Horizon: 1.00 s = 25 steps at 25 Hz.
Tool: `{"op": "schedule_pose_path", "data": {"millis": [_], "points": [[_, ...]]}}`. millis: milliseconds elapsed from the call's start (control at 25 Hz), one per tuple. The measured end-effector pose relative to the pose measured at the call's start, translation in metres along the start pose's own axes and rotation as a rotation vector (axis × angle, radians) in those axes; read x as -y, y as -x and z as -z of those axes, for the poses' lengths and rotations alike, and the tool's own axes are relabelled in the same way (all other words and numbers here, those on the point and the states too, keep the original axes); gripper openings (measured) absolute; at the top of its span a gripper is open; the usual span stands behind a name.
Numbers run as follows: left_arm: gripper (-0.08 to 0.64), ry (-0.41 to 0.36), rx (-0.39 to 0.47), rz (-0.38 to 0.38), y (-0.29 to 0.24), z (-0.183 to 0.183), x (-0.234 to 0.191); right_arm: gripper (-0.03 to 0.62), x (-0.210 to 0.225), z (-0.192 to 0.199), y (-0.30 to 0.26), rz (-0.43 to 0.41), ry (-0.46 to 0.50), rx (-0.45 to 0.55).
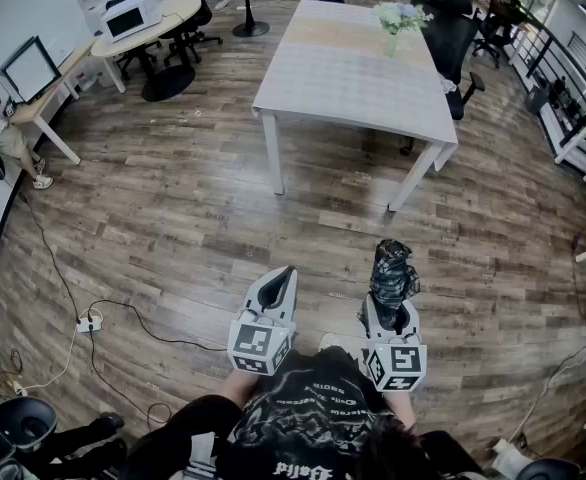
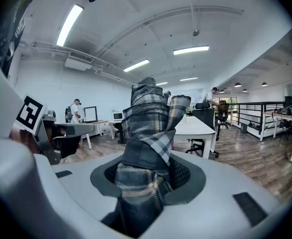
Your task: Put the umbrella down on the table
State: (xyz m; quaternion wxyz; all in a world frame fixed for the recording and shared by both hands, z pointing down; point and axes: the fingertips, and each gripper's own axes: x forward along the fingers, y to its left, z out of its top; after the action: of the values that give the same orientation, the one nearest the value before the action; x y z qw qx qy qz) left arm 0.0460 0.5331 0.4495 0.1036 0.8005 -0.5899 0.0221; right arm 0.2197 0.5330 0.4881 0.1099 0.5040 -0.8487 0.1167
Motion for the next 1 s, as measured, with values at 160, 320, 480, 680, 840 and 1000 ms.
{"op": "schedule_pose_path", "data": {"millis": [160, 320, 480, 680, 840, 1000], "points": [[0.020, -0.001, -0.003, 0.007, 0.001, 0.002, 0.003, 0.178, -0.001, 0.000, 0.002, 0.005, 0.006, -0.005], [0.020, -0.017, -0.011, 0.027, 0.006, 0.001, -0.002, 0.176, -0.009, 0.001, 0.002, 0.021, 0.010, -0.014], [0.020, -0.019, -0.007, 0.041, 0.014, -0.003, -0.016, 0.179, -0.028, -0.003, -0.001, 0.017, 0.005, 0.000], [0.020, -0.010, -0.010, 0.065, 0.025, -0.001, -0.036, 0.187, -0.056, -0.003, -0.006, 0.015, -0.007, 0.018], [0.020, -0.008, -0.015, 0.081, 0.034, 0.002, -0.050, 0.189, -0.072, -0.004, -0.007, 0.016, -0.035, 0.036], [0.020, -0.004, -0.019, 0.079, 0.039, 0.004, -0.068, 0.189, -0.084, -0.005, -0.012, 0.033, -0.028, 0.035]]}}
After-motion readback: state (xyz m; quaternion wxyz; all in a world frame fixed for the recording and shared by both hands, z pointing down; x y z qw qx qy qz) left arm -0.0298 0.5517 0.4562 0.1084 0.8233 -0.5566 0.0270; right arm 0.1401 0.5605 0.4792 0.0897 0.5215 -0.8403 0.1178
